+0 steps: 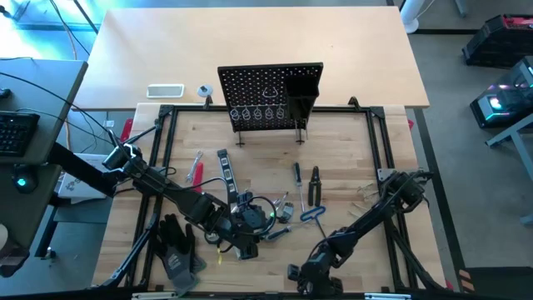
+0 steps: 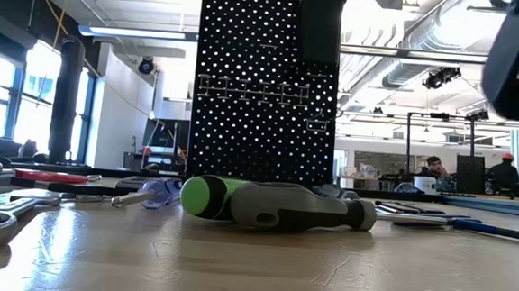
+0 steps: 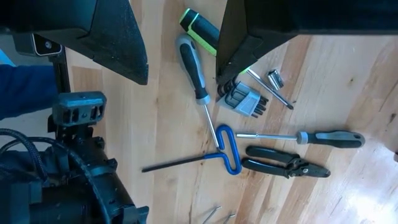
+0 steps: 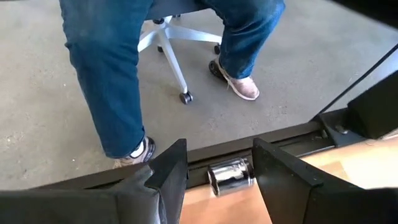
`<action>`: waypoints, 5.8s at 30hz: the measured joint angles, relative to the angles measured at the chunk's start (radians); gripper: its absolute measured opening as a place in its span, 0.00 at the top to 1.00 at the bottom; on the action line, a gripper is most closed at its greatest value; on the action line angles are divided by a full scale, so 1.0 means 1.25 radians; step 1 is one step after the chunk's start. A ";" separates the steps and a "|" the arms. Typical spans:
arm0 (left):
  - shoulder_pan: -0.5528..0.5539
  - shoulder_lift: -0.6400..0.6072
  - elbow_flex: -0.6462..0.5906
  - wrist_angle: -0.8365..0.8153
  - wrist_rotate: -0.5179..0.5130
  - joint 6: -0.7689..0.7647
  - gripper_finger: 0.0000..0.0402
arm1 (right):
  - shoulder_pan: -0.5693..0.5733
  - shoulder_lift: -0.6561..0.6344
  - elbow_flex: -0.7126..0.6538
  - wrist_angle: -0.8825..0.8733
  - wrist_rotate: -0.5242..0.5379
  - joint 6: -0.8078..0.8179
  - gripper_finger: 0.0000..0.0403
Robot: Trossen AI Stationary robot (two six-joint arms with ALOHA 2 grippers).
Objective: Hang tools onto peg board
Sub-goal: Put the socket wrench into the pegboard bin
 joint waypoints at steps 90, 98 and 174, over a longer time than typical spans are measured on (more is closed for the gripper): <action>0.052 -0.001 0.000 -0.156 -0.148 0.239 0.55 | -0.101 -0.620 0.000 -0.278 0.766 0.024 0.82; 0.095 0.003 0.000 -0.143 -0.148 0.263 0.55 | -0.190 -0.675 0.000 -0.201 0.869 -0.096 0.82; 0.211 0.020 -0.382 0.486 0.050 0.345 0.55 | -0.661 -0.783 0.000 -0.141 0.572 0.045 0.58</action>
